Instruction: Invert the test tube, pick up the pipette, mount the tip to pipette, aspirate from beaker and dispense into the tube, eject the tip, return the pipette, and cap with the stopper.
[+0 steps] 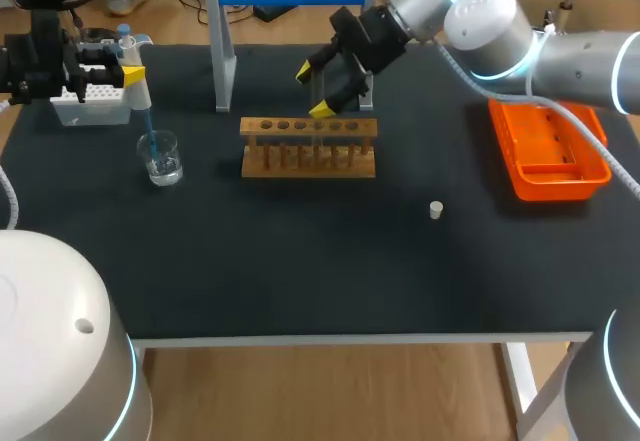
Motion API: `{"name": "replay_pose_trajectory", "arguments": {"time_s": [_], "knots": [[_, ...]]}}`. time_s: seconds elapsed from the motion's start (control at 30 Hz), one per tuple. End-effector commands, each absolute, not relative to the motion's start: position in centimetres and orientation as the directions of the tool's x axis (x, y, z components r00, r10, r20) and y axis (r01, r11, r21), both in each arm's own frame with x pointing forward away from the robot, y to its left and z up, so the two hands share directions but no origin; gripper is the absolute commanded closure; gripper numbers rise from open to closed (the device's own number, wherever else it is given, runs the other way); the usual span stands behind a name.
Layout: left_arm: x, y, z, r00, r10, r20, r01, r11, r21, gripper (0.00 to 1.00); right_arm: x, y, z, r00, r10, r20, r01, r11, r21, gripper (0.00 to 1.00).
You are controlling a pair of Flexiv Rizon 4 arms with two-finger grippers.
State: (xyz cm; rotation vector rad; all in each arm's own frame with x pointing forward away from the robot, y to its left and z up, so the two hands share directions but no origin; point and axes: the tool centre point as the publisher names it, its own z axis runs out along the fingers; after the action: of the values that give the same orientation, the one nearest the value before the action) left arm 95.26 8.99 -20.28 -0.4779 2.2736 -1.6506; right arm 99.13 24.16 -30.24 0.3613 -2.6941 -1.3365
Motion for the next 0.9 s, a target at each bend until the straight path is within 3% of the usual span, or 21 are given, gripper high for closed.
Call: {"name": "replay_pose_trajectory", "arguments": {"time_s": [0.03,0.9], "knots": [[95.2,9.0,-20.2,-0.902,-0.430,-0.040,-0.097,0.290,-0.952,1.00,99.2,24.3,-30.3,-0.964,-0.265,0.000,-0.161,0.585,0.795,0.00],[95.2,9.0,-20.2,-0.902,-0.430,-0.040,-0.097,0.290,-0.952,1.00,99.2,24.4,-31.2,-0.966,-0.258,0.012,-0.148,0.593,0.792,0.00]]}}
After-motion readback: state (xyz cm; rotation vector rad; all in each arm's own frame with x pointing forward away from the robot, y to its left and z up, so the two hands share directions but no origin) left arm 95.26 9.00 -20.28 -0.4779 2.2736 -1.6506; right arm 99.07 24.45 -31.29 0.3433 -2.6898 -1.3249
